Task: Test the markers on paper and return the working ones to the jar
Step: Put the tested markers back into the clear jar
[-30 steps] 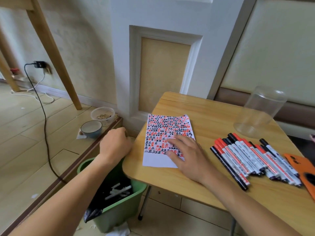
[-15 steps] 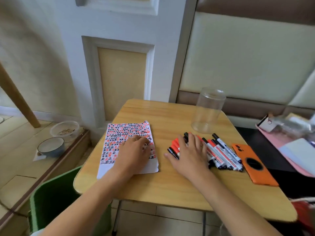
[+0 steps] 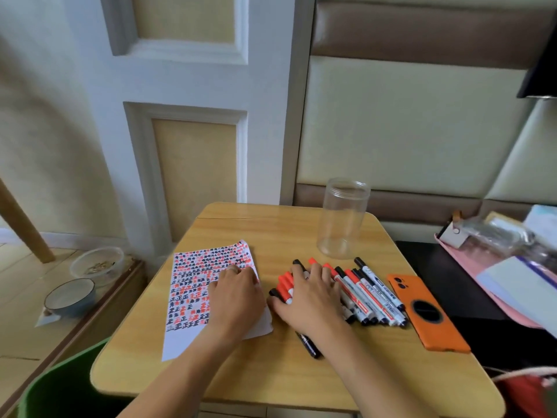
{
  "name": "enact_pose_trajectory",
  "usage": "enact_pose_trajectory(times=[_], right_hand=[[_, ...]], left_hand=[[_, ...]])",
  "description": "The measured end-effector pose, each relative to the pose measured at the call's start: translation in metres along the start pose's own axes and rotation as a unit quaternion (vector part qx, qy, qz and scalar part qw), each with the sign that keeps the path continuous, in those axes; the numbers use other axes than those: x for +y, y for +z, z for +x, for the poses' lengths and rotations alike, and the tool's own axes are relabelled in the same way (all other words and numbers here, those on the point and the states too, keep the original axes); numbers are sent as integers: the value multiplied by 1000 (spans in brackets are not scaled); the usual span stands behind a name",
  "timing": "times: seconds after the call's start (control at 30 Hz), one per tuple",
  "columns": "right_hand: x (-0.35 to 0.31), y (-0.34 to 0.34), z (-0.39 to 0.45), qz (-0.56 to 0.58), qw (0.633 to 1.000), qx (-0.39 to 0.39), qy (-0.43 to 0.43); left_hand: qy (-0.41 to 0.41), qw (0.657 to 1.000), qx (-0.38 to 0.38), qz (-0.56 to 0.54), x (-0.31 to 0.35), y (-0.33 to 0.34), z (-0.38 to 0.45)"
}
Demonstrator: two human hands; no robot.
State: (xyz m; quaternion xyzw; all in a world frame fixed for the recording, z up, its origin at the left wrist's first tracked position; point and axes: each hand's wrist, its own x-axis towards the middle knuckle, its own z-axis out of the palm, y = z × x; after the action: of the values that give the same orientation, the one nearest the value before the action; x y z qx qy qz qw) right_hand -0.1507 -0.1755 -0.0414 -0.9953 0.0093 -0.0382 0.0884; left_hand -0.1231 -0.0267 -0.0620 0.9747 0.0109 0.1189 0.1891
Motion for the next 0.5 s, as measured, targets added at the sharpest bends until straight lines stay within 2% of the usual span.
enact_pose_trajectory(times=[0.17, 0.27, 0.37, 0.43, 0.5], right_hand=[[-2, 1, 4, 21, 999, -25, -16], [-5, 6, 6, 23, 1000, 6, -21], [-7, 11, 10, 30, 999, 29, -21], [-7, 15, 14, 33, 997, 63, -27], [-6, 15, 15, 41, 997, 65, -30]], left_hand=[[27, 993, 44, -103, 19, -3, 22], [72, 976, 55, -199, 50, -9, 38], [110, 952, 23, -285, 90, -15, 61], [114, 945, -3, -308, 117, -21, 80], [110, 943, -29, -314, 141, -26, 98]])
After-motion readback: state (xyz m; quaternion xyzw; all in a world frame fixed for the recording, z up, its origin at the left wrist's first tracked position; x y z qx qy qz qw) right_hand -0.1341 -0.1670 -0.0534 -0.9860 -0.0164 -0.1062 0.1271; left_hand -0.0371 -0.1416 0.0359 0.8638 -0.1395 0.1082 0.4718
